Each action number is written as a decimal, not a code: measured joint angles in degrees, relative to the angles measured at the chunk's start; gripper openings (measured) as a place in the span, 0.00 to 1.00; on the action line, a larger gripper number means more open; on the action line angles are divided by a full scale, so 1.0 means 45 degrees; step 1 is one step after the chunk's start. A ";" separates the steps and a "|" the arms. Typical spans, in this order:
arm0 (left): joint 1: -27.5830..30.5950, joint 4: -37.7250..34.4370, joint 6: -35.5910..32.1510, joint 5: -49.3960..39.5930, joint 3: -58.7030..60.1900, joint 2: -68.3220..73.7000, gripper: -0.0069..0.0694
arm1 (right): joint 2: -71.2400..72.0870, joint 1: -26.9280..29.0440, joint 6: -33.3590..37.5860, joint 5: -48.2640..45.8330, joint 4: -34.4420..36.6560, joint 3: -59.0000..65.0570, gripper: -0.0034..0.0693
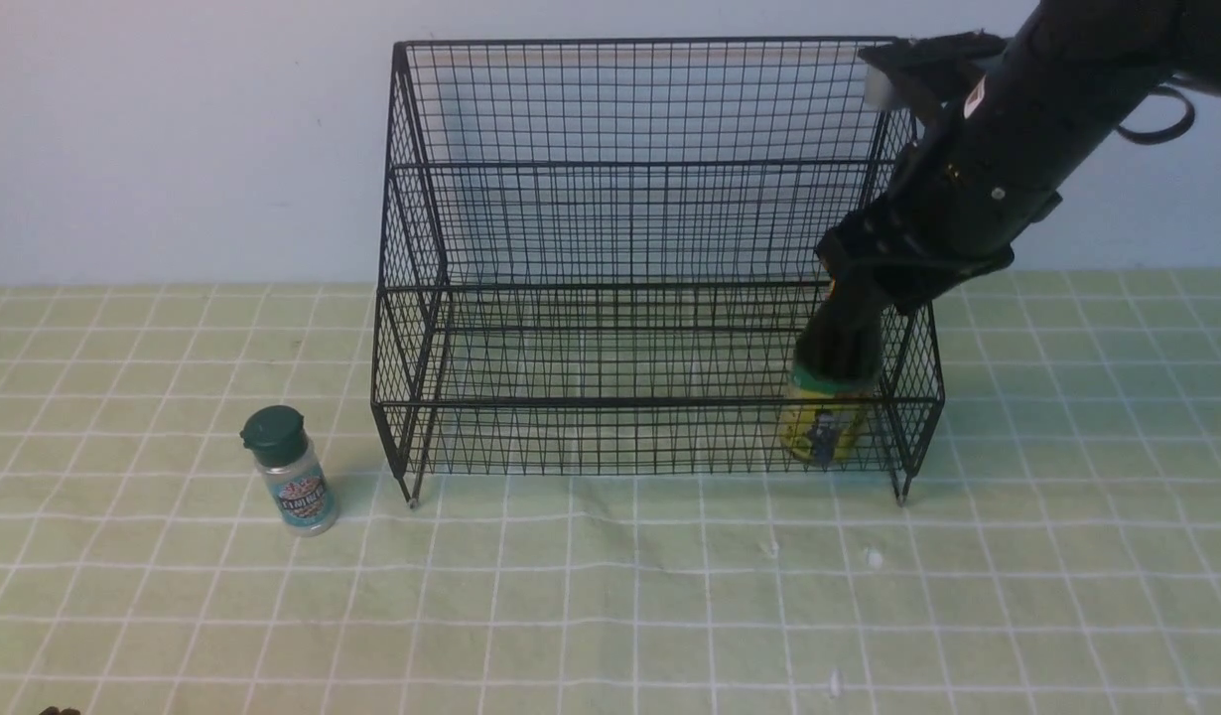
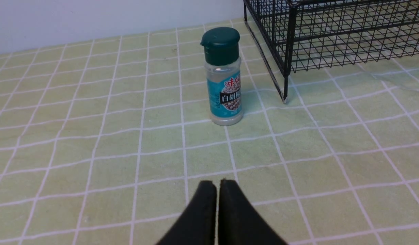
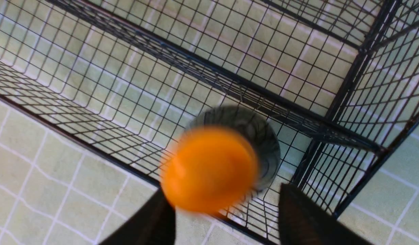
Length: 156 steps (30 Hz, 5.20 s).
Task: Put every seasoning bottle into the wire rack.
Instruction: Use the right arm to put the condiment bottle back on the shelf, then use the left arm to grab the condiment bottle closest to it
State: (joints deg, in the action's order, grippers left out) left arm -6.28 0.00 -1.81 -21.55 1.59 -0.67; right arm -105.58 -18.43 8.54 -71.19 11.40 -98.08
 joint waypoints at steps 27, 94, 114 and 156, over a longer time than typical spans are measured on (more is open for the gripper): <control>0.0000 0.0000 0.0000 0.0000 0.0000 0.0000 0.08 | 1.8380 0.0000 -0.1898 0.4811 -0.1126 0.7545 0.03; 0.0000 0.0000 0.0000 -0.0015 0.0000 -0.0002 0.08 | 2.3612 0.4419 -0.0803 1.0732 -0.1296 2.2013 0.03; 0.0000 0.0068 0.0000 -0.0015 0.0000 -0.0002 0.08 | 2.3612 0.4419 -0.0803 1.0732 -0.1296 2.2013 0.03; 0.0000 -0.2674 -0.1001 -0.7052 -1.3124 1.5502 0.08 | 2.3612 0.4419 -0.0803 1.0739 -0.1286 2.2013 0.03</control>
State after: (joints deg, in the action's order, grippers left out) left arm -6.28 -12.03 -6.31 -53.29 -57.47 69.09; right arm 0.67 1.45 4.93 -22.86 5.62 0.97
